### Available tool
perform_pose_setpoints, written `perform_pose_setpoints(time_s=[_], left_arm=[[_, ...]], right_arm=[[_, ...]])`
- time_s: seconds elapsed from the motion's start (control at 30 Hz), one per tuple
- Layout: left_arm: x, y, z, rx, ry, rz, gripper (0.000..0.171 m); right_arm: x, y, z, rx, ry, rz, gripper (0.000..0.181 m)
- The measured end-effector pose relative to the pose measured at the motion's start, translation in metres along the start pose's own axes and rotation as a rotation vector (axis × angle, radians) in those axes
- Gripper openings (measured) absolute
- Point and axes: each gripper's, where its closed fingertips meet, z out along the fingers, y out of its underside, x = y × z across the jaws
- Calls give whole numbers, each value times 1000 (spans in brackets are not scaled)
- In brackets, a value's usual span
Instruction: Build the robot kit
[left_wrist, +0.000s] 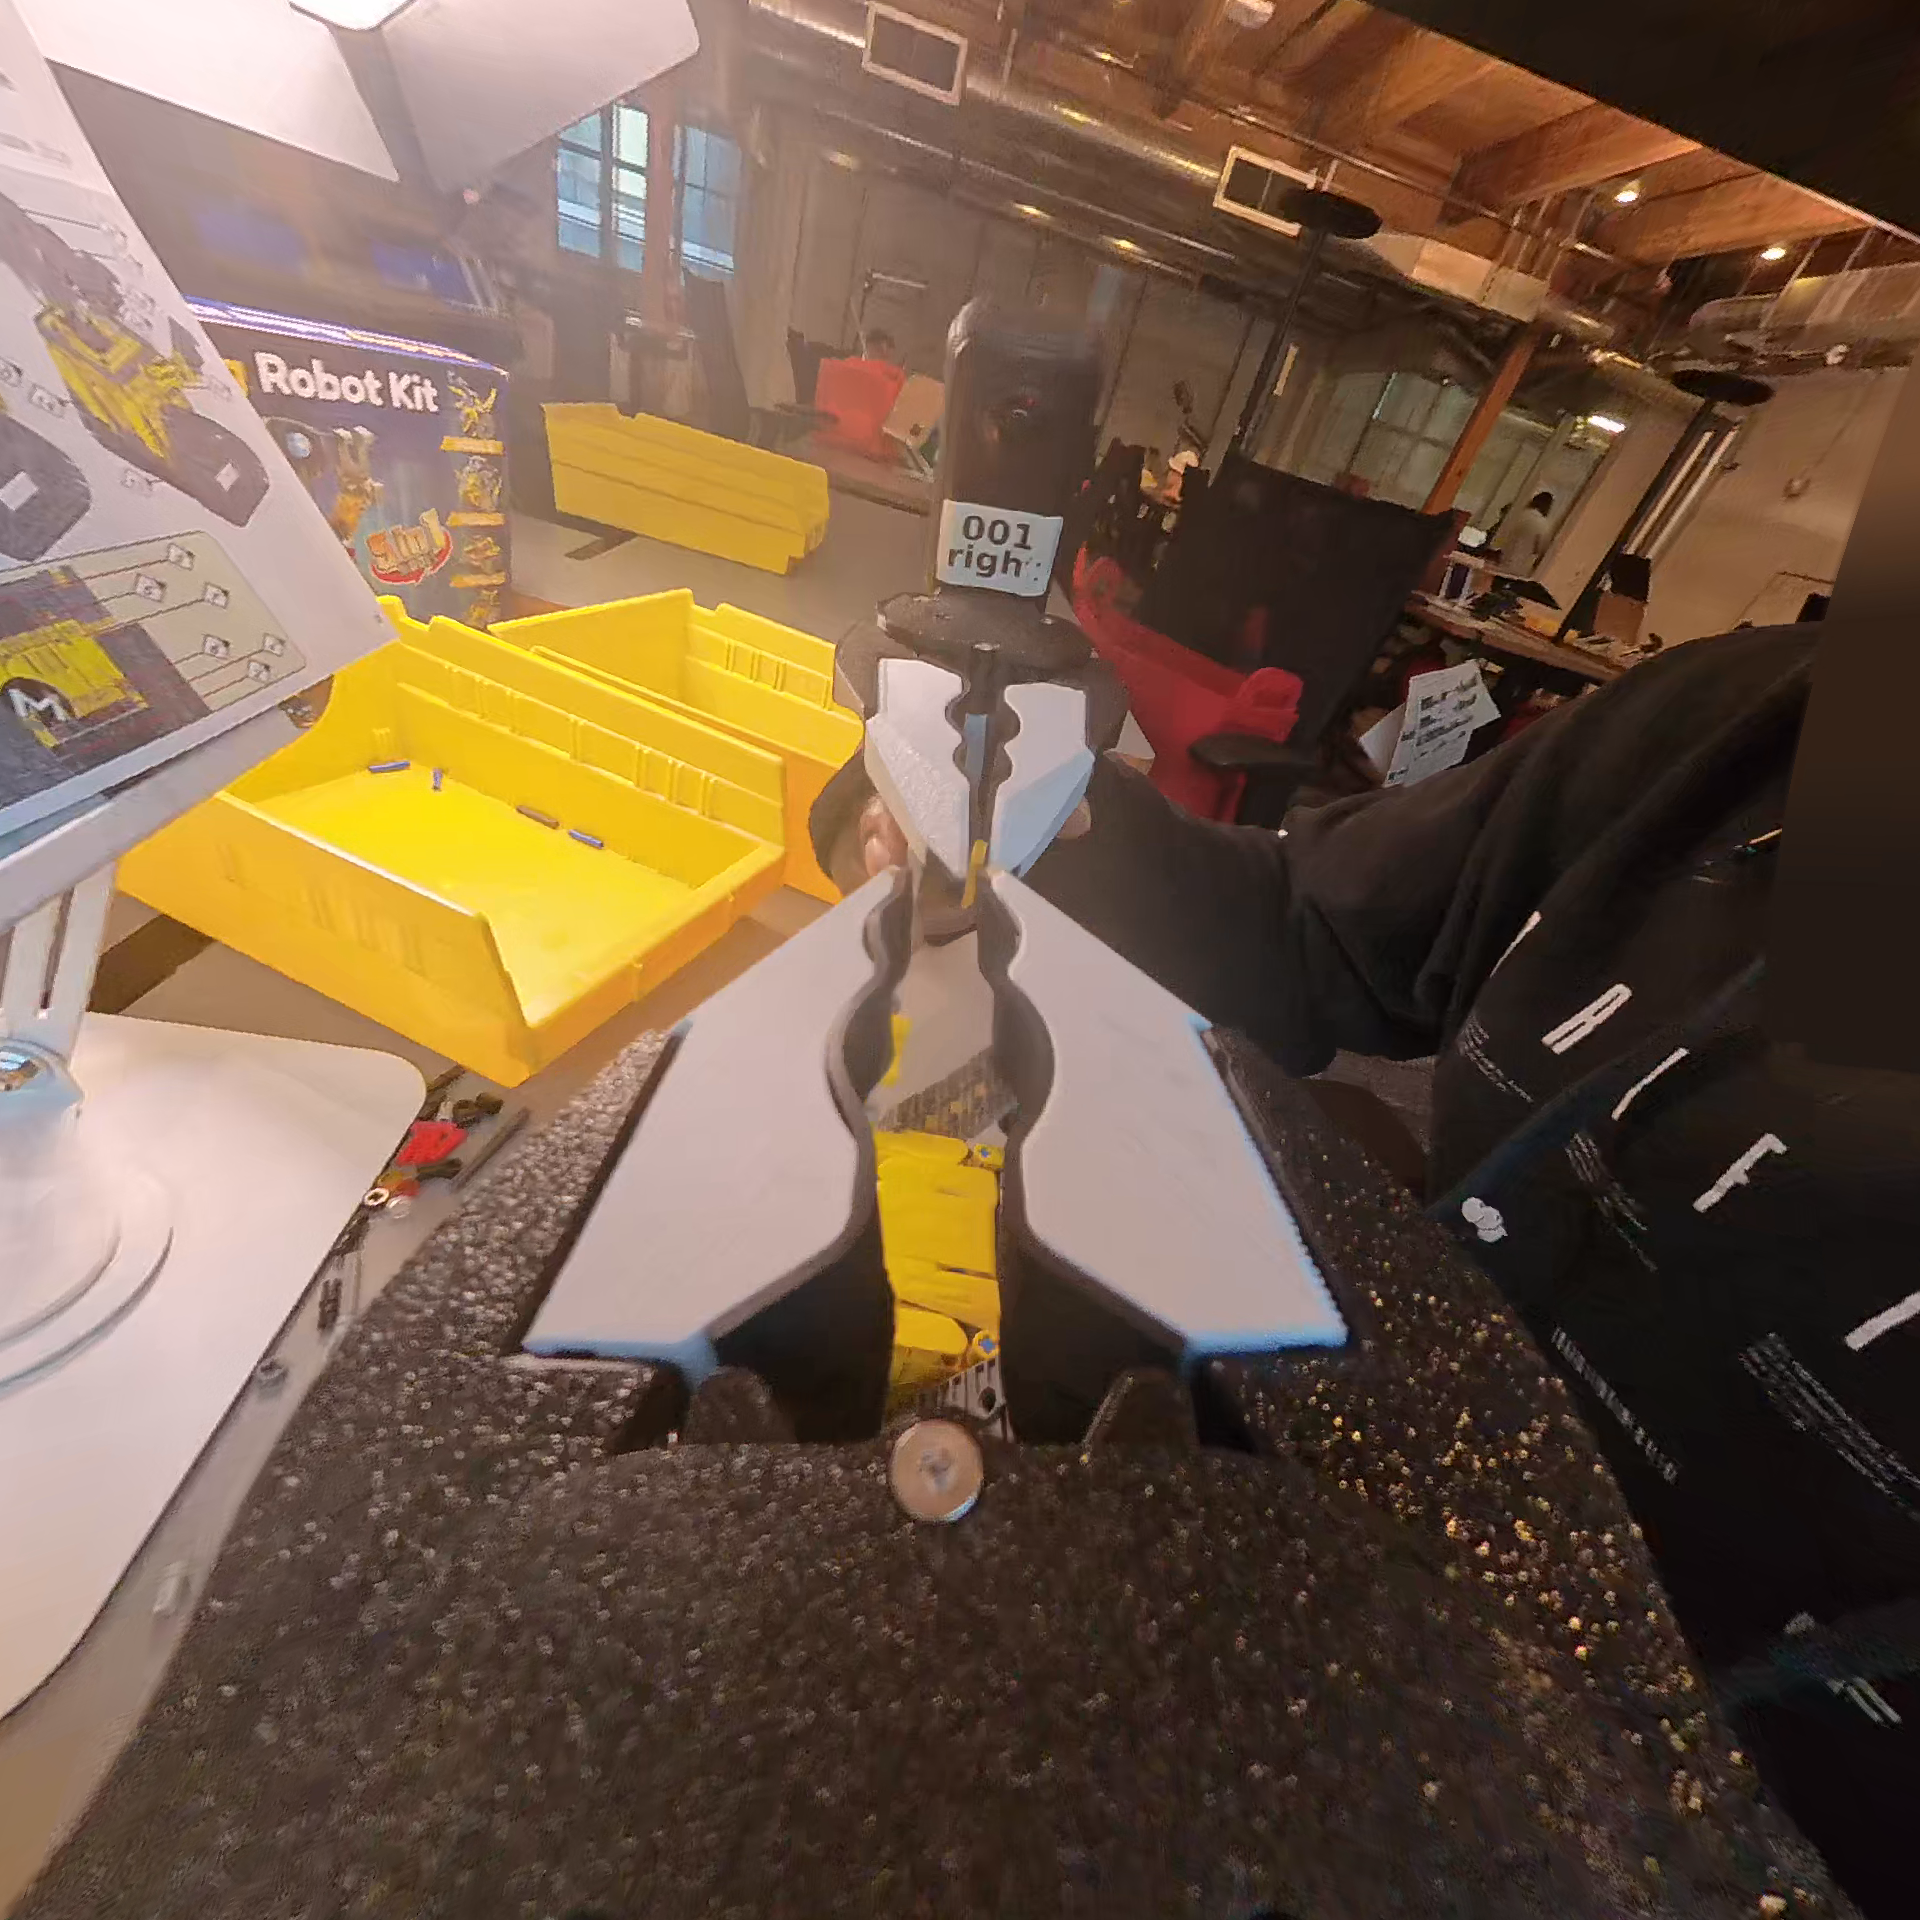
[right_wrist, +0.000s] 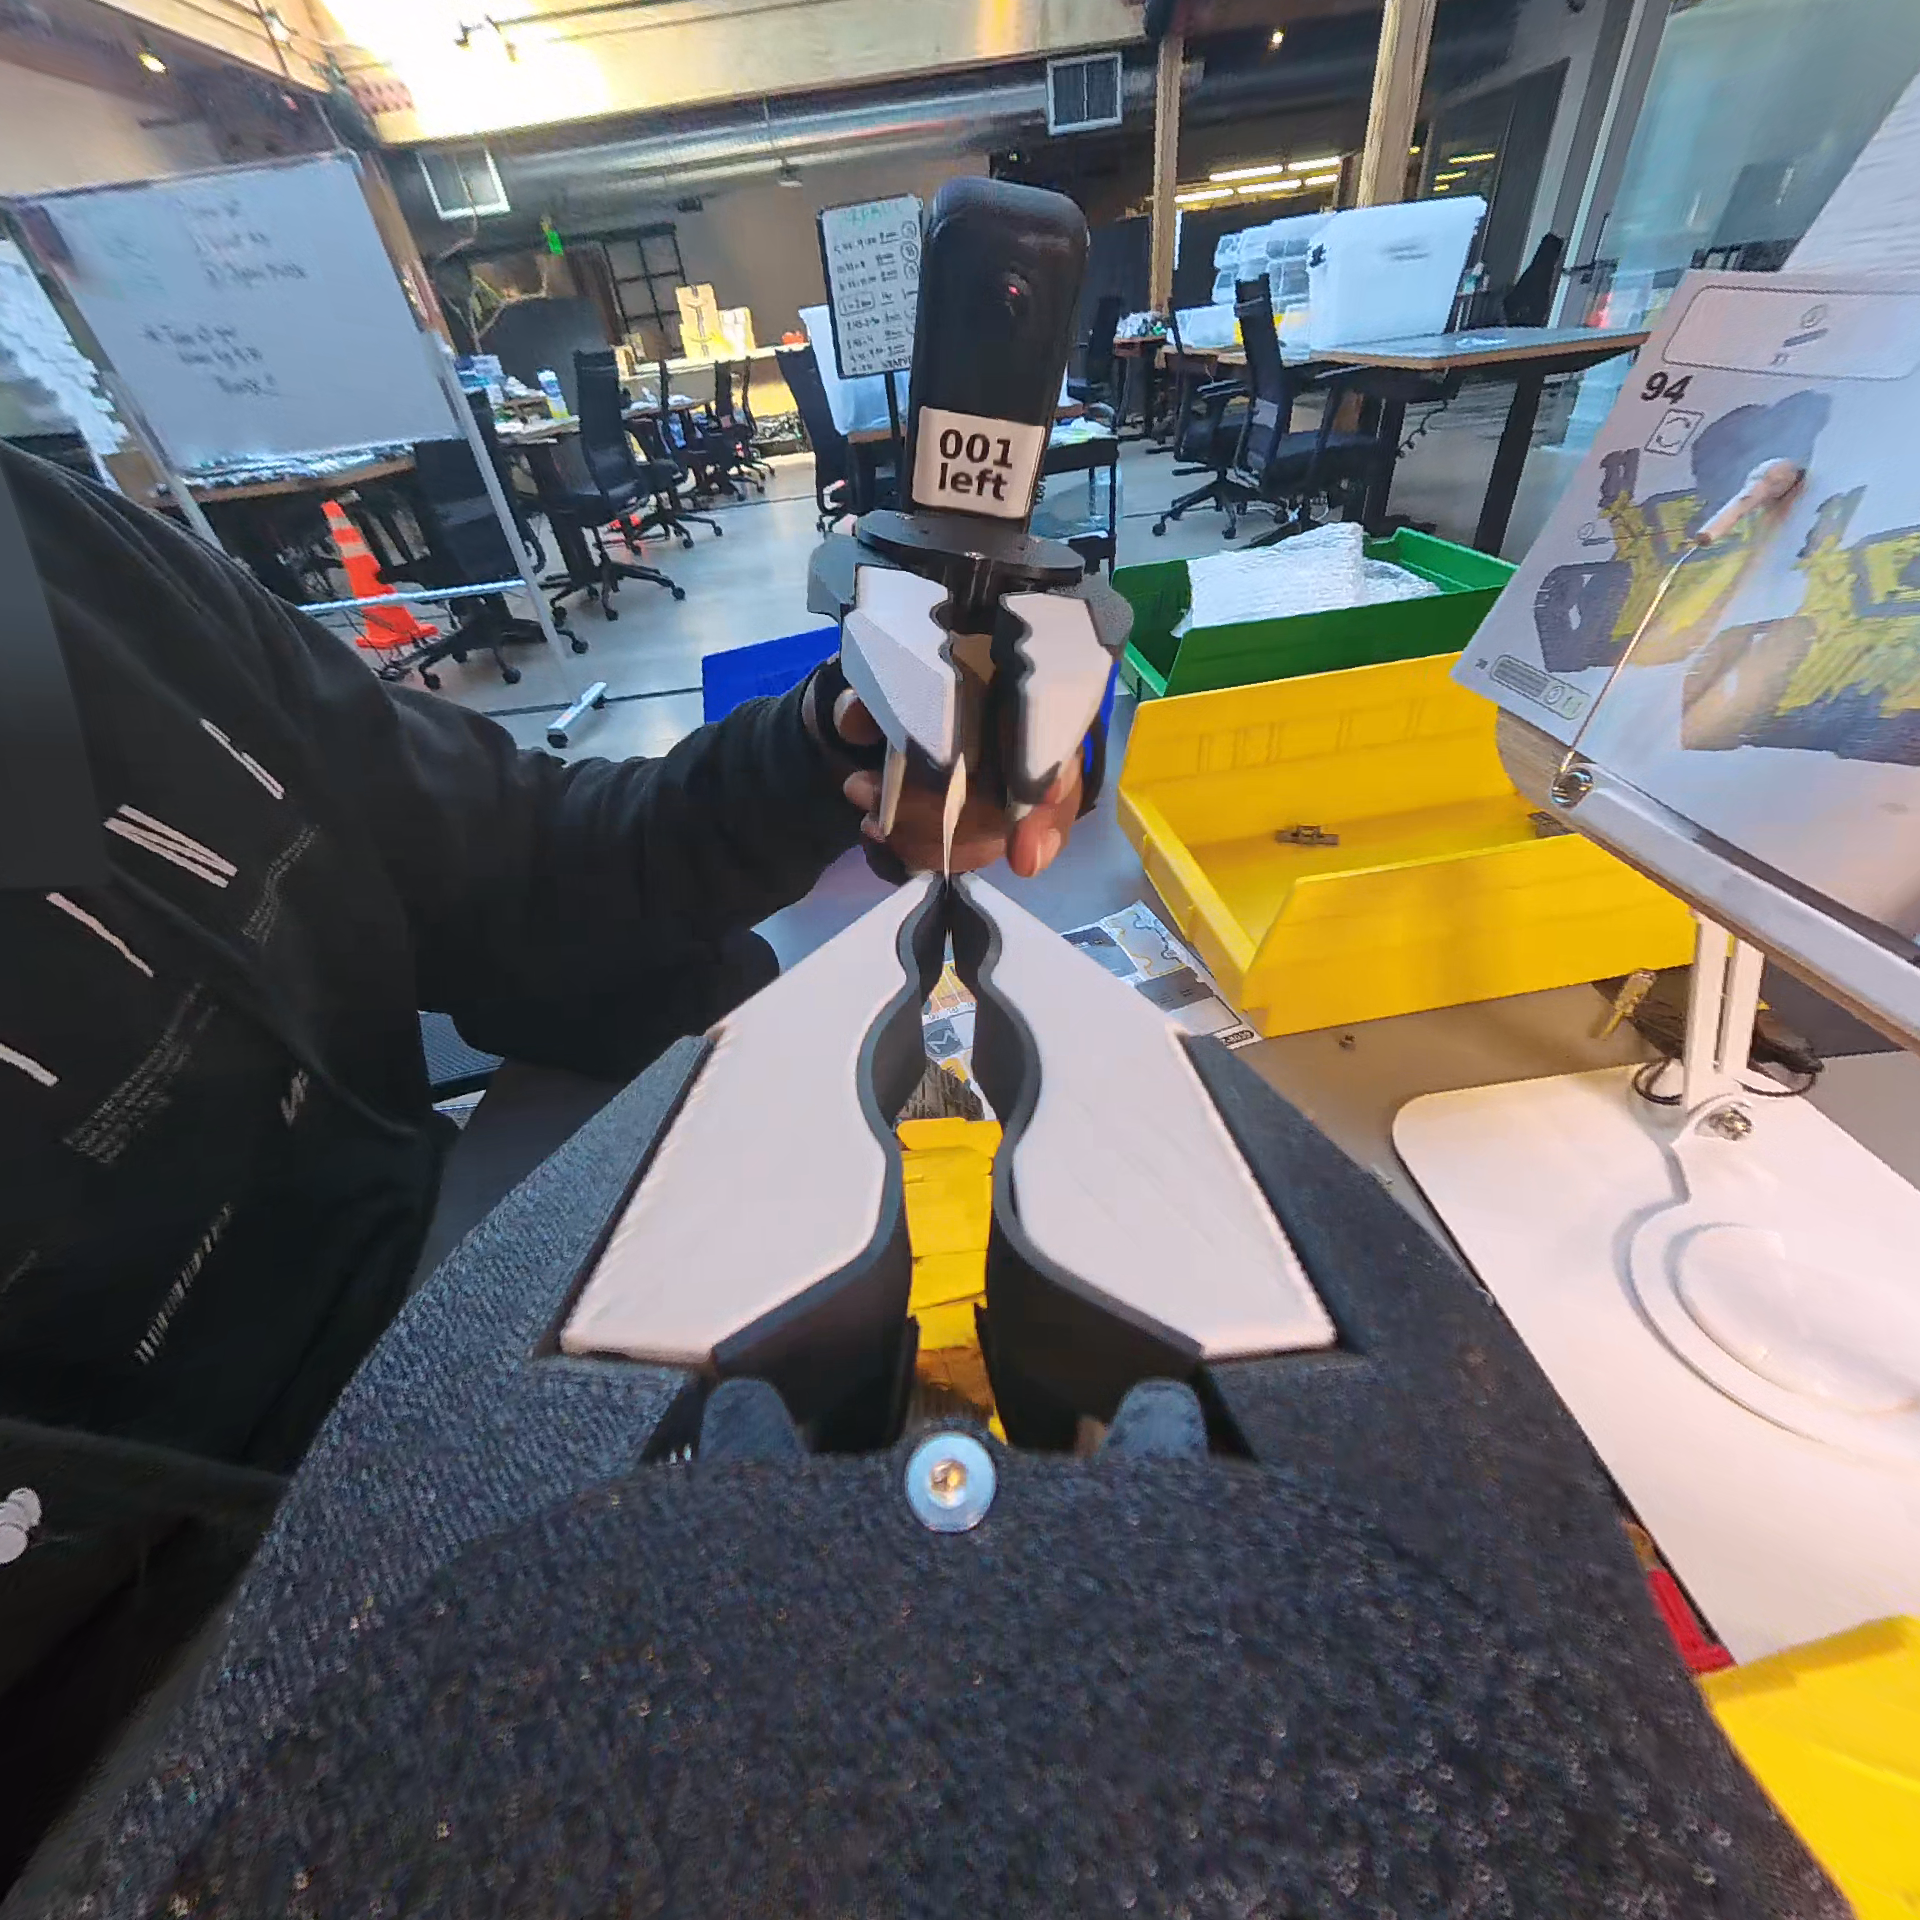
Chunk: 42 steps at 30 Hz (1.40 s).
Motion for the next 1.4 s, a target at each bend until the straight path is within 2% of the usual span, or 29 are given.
perform_pose_setpoints(time_s=[0.13,0.43,0.6,0.73,0.87,1.0,1.17,1.4], left_arm=[[4,1,3,-14,-6,29,0],[2,-1,0,-23,-29,39,0],[2,-3,-6,-36,-38,49,0],[0,8,-10,-121,-41,39,0],[2,39,-8,-301,-29,22,0],[9,60,2,-403,-4,38,0],[13,64,6,-435,-9,65,0],[11,63,5,-430,-21,69,0]], right_arm=[[-2,1,1,-5,-7,-8,0],[1,5,3,-23,5,-8,0],[3,10,4,-42,13,-14,7],[6,14,1,-84,33,-47,18],[3,11,-2,-89,33,-87,19],[-5,22,5,-155,13,-132,16],[-10,36,10,-228,1,-170,8],[-11,34,11,-210,-14,-137,7]])
